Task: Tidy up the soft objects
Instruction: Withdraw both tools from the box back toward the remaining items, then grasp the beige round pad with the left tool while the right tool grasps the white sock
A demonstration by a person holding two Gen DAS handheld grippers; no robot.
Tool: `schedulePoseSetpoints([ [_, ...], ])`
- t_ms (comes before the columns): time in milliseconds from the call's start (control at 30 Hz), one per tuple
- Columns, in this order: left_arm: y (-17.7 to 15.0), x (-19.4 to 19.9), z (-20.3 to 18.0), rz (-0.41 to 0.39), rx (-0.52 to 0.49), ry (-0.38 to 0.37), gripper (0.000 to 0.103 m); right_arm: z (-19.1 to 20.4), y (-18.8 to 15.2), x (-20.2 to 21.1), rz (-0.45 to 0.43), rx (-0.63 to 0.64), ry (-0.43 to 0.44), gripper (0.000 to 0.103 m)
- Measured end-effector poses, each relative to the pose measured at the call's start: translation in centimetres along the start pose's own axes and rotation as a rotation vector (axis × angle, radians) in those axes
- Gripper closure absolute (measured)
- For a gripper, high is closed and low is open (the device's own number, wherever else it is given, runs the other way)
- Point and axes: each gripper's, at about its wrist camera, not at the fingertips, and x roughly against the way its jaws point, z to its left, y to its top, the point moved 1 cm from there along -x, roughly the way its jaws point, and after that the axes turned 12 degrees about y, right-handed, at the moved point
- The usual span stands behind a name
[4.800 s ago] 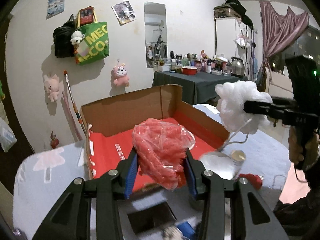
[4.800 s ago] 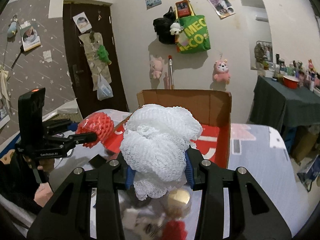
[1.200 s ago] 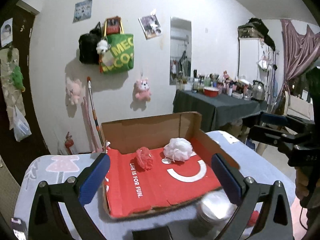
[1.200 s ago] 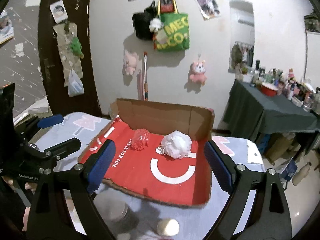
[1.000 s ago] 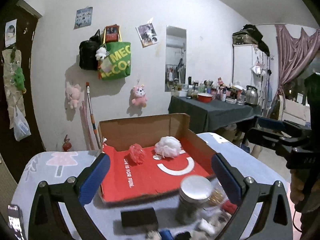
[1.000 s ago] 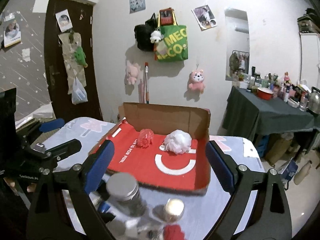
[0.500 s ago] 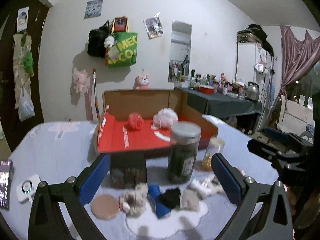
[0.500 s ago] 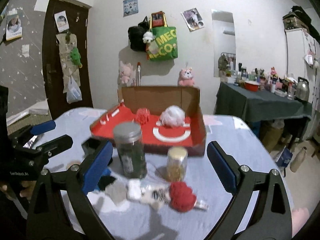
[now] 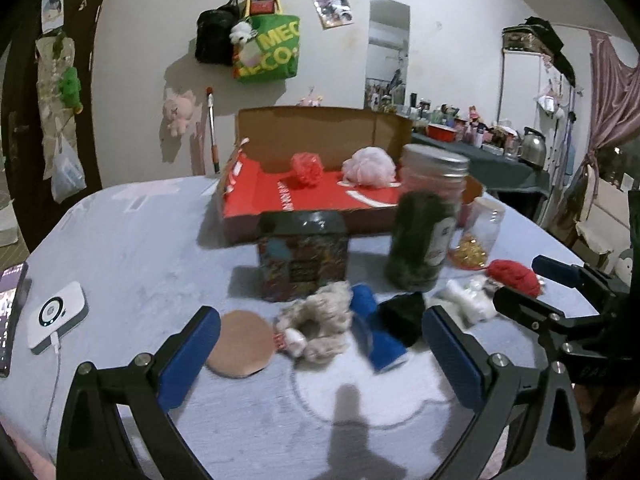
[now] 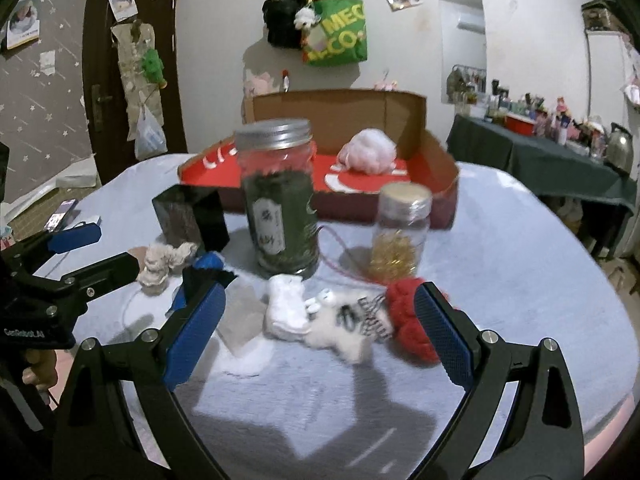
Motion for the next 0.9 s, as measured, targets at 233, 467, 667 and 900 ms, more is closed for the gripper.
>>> schedulePoseSetpoints([
  [233, -0.1, -1.1, 2.2, 0.030, 0.002, 0.032, 0.000, 0.7, -0.1, -1.7, 0.035, 0.003, 0.042, 0.006],
  [467, -0.6, -2.7, 4.5, 0.087, -0.006, 0.039, 0.000, 0.6, -0.1, -2.7, 0.052, 0.006, 0.087, 0.010],
  [667, -1.0, -4.2, 5.2, 0.152, -0.031, -0.006, 0.007, -0.1, -0.1, -3.5, 0.093, -0.010, 0.141, 0.047],
  [900, -0.9, -5.7, 4.8, 0.198, -0.093, -0.022, 0.015, 0.3, -0.2, -3.8, 0.112, 0.033, 0.135, 0.066],
])
